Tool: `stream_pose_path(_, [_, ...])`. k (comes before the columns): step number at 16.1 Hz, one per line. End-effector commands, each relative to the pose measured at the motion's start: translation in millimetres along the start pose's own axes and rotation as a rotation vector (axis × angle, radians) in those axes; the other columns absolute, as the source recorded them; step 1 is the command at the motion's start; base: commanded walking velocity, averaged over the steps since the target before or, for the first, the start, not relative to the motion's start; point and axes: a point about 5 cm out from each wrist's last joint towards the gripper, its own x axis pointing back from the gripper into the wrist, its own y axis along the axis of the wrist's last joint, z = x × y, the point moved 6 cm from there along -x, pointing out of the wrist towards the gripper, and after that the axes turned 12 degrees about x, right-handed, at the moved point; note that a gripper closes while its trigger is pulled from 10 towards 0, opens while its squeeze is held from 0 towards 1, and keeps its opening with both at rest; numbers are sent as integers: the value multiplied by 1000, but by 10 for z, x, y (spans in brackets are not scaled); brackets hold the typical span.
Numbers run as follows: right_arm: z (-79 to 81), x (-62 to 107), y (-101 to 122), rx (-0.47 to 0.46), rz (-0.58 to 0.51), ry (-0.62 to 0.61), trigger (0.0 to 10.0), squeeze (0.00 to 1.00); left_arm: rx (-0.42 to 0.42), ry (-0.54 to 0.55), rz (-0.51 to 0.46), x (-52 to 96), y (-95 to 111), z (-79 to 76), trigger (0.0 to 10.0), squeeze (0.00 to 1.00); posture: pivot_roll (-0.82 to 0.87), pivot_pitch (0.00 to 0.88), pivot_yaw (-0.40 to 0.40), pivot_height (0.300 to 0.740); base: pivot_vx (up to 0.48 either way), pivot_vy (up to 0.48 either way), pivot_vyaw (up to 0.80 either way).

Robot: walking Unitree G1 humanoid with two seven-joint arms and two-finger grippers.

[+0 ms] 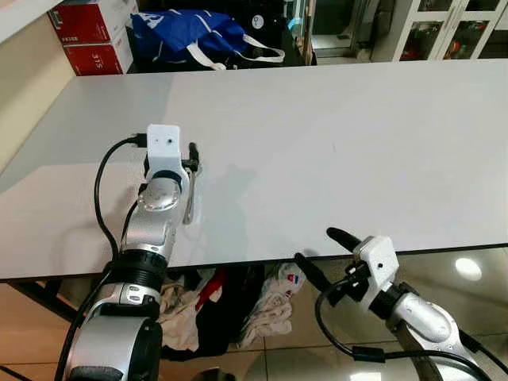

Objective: Setting the table

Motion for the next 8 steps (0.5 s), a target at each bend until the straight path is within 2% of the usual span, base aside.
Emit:
stream_pose_path(1, [-6, -20, 25, 13, -4, -8, 10000, 0, 1, 7, -8, -6, 2, 24, 0, 0, -97, 0, 57, 731, 0, 0, 0])
stream_pose_path(8, [-42, -8, 48, 20, -13, -23, 10000, 0, -31, 13, 13, 10, -115, 72, 0, 0, -101, 0, 62, 731, 0, 0, 0])
